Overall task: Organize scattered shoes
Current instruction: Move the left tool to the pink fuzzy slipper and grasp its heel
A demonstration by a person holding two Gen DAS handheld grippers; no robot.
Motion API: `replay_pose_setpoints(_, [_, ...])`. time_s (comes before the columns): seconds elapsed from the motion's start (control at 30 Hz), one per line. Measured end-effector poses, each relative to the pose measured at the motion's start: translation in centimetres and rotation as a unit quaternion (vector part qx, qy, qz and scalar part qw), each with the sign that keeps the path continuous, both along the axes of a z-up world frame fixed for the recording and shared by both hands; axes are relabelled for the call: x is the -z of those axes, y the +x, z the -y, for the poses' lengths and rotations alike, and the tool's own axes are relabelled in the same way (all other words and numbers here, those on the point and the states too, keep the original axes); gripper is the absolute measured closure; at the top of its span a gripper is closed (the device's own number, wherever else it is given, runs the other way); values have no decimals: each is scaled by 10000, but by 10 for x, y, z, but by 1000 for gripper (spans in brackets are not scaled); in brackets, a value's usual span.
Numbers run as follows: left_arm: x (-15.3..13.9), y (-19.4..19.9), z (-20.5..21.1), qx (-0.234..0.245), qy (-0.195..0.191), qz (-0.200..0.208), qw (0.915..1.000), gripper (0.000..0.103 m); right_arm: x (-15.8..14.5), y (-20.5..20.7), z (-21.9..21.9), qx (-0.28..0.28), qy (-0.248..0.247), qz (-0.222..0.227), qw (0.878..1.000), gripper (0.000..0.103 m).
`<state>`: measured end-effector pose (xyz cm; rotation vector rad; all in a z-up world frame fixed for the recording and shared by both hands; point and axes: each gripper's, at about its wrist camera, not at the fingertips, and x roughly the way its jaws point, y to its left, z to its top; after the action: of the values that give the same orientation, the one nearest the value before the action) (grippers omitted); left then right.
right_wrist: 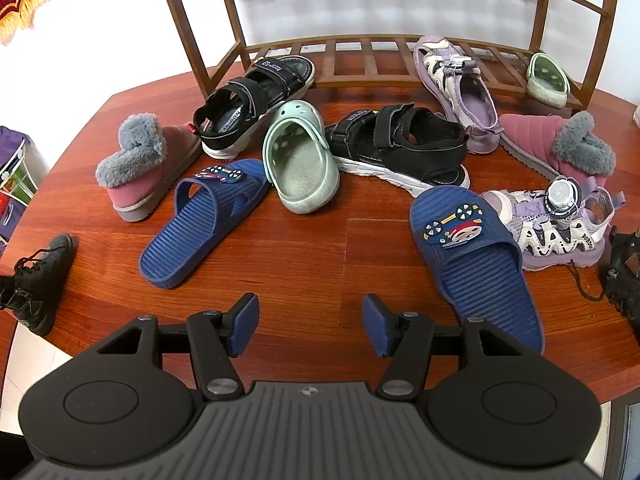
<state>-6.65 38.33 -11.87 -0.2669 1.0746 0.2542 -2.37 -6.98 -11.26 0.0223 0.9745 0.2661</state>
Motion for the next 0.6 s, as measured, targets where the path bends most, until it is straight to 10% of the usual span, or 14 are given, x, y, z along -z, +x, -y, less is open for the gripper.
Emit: replay_pose_setpoints(0.6, [-3,94,56,427,-230,401,9980,33,-1,-3,42,436,-21,9,9990,36])
